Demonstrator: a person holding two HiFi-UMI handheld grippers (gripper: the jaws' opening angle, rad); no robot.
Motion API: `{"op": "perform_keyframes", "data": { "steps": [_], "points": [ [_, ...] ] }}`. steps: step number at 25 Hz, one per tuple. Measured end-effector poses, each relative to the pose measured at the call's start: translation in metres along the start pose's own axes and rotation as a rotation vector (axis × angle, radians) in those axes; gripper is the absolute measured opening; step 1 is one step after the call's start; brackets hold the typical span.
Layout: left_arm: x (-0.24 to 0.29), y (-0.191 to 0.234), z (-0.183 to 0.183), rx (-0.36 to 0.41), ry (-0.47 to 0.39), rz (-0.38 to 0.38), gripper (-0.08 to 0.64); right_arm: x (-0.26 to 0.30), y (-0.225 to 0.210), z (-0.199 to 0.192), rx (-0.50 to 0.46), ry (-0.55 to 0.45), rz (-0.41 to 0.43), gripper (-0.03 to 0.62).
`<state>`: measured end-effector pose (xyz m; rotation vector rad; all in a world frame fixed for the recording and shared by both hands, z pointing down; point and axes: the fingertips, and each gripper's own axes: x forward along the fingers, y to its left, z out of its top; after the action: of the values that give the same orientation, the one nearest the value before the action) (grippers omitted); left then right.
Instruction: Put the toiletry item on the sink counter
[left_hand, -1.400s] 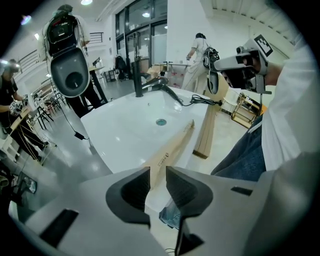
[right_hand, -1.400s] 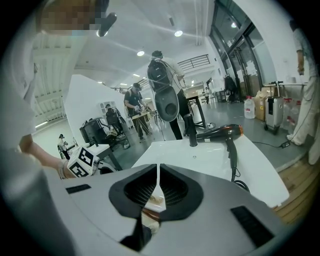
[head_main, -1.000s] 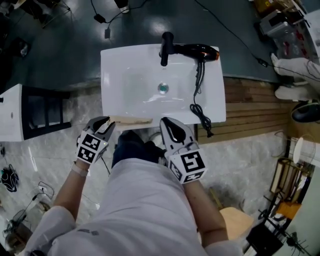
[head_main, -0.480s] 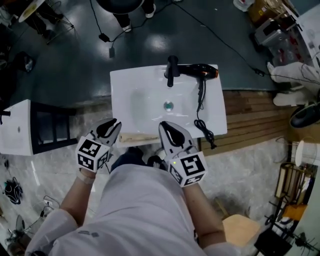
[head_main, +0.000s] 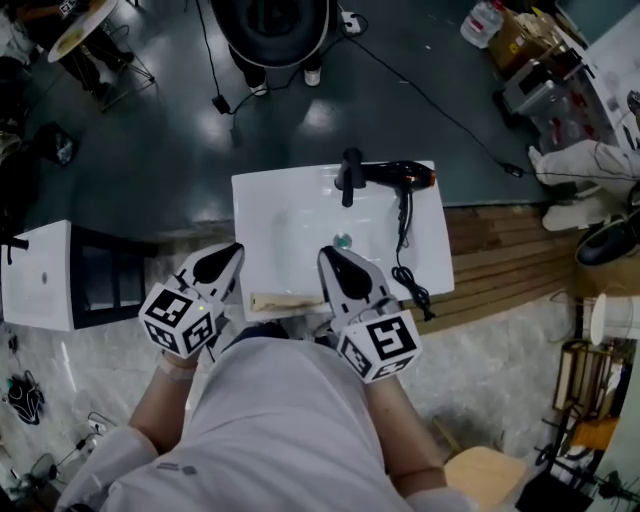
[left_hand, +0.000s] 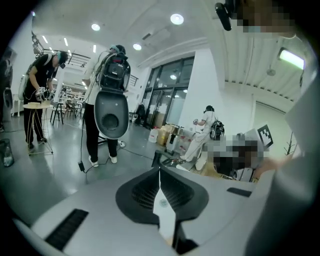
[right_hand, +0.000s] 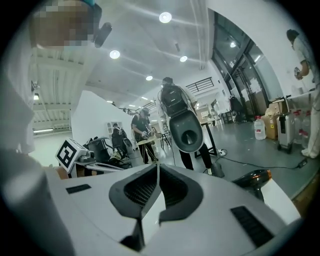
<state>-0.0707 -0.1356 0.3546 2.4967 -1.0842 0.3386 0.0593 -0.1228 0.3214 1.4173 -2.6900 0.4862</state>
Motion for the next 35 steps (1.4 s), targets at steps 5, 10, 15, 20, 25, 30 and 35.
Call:
{"op": "perform_keyframes", "data": {
  "steps": [5,10,15,20,25,30,35],
  "points": [
    [-0.002,-0.008,0.033,0.013,-0.074,-0.028,0.018,0.007,0.008,0.024,-0.021,-0.022,0.017,0.028],
    [-0.005,-0.014,0.057,0.022,-0.136,-0.039,0.018,0.007,0.016,0.042,-0.028,-0.062,0.039,0.028],
    [-0.009,-0.013,0.070,0.019,-0.188,-0.024,0.018,0.007,0.018,0.052,-0.047,-0.087,0.046,0.028],
    [-0.014,-0.009,0.072,0.017,-0.199,-0.012,0.018,0.009,0.019,0.053,-0.080,-0.088,0.035,0.026],
    [-0.014,-0.009,0.070,0.017,-0.200,-0.003,0.018,0.008,0.017,0.052,-0.081,-0.085,0.031,0.026],
    [-0.016,-0.009,0.069,0.028,-0.194,0.005,0.018,0.006,0.014,0.049,-0.079,-0.083,0.023,0.026],
    [-0.019,-0.011,0.064,0.026,-0.178,0.004,0.018,0.001,0.015,0.048,-0.082,-0.083,0.017,0.026]
  ]
}}
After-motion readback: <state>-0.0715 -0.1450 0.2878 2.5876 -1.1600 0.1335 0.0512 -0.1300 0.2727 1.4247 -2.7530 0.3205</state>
